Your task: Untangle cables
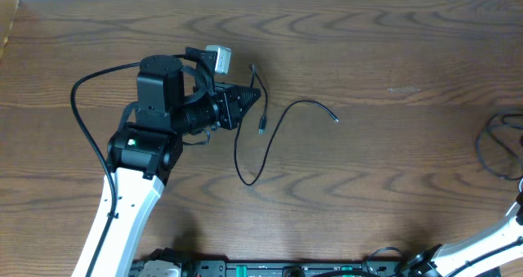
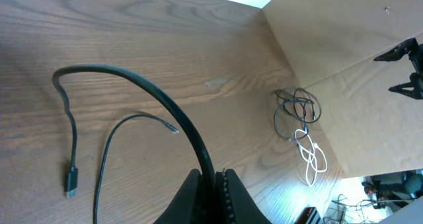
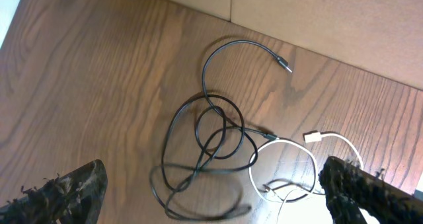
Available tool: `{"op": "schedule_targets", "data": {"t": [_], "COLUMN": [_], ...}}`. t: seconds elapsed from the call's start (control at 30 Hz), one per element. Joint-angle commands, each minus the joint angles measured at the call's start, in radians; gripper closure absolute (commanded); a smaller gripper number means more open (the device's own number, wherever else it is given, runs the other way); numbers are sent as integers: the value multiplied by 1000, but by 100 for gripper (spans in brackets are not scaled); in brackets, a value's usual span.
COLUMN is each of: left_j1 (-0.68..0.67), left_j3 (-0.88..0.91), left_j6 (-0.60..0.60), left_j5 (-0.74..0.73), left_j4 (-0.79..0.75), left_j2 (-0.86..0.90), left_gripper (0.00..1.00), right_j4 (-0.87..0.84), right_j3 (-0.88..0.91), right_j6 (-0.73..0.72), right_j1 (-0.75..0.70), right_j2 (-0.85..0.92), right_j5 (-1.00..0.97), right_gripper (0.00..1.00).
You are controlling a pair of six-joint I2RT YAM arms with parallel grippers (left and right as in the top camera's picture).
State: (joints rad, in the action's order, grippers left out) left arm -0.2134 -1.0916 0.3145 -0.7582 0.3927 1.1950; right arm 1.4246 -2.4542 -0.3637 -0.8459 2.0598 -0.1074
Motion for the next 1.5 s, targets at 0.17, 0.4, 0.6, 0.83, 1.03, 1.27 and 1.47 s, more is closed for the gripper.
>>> {"op": "schedule_targets", "data": {"t": [0.17, 0.4, 0.6, 0.83, 1.03, 1.27, 1.47], "left_j1": [-2, -2, -2, -2, -2, -2, -2], "left_j3": [-8, -8, -8, -8, -8, -8, -8], "left_j6": [-3, -3, -3, -3, -15, -29, -29], "left_j5": [-20, -20, -20, -19, -16, -16, -17], "left_j4": [7, 18, 18, 22, 26, 47, 50], "left_j2": [-8, -8, -8, -31, -77, -95, -95], "left_gripper": [92, 92, 92, 91, 91, 91, 91], "right_j4": [-9, -67, -97, -111, -144, -327, -493], "right_j3": [-13, -13, -12, 1, 130, 569, 925], "right_j6": [-8, 169, 258, 277, 281, 283, 229], "right_j1": [27, 123, 259, 501, 702, 787, 816], "right_j2": [-20, -66, -143, -263, -367, -586, -816], "right_j5": [94, 217, 216, -1, -181, -178, -112], "right_gripper": [1, 1, 1, 1, 1, 1, 1]}}
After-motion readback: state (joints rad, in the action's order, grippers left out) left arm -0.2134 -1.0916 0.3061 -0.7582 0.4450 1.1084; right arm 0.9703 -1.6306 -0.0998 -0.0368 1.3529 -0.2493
